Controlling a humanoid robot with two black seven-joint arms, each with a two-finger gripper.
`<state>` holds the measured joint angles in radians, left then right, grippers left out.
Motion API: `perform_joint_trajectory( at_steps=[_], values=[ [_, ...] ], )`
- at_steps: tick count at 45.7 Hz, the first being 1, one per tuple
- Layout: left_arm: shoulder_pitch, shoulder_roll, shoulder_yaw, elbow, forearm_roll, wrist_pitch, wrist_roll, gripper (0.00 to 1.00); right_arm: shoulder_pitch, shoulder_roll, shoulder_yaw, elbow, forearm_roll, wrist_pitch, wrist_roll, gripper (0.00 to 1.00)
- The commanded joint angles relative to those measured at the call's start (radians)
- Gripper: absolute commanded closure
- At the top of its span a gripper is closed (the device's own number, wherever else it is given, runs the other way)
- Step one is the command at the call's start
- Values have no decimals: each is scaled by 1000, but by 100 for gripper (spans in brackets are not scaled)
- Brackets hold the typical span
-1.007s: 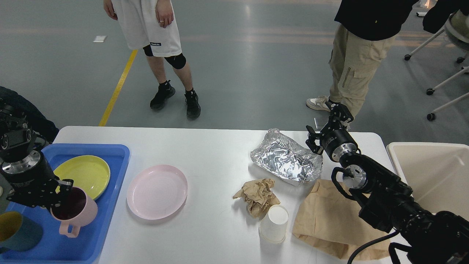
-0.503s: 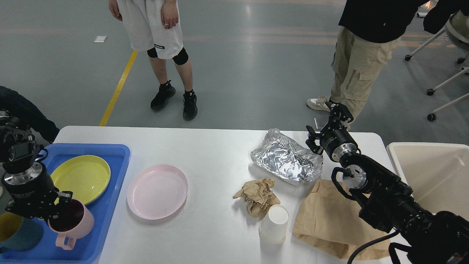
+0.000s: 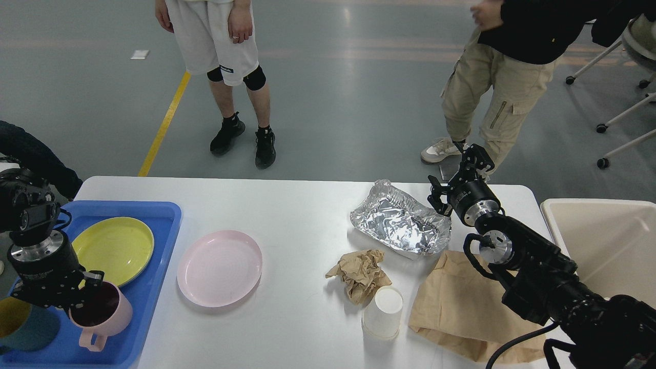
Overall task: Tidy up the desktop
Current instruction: 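Lift the pink mug and place it on the blue tray, then release the mug and raise the left gripper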
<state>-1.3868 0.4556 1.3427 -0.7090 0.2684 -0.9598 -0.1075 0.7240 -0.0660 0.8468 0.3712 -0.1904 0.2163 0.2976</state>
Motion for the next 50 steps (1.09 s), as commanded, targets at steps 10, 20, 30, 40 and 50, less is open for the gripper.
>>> perform_joint_trajectory(
  at_steps=[10,20,30,40,50],
  values=[
    [0,0,-10,10,0,0,-1,60,0,0,0,2,0,0,0,0],
    [-15,2,0,6,-20,0,-20,24,0,0,0,0,0,0,0,0],
    [-146,-1,68,-12,-34,0,-23,6,0,0,0,0,-1,0,0,0],
    [-314,-122,197,-56,-152,0,-23,6,0,0,0,0,0,0,0,0],
    [-458,-233,211,-199,-156,25,-23,6,0,0,0,0,-1,0,0,0]
  ],
)
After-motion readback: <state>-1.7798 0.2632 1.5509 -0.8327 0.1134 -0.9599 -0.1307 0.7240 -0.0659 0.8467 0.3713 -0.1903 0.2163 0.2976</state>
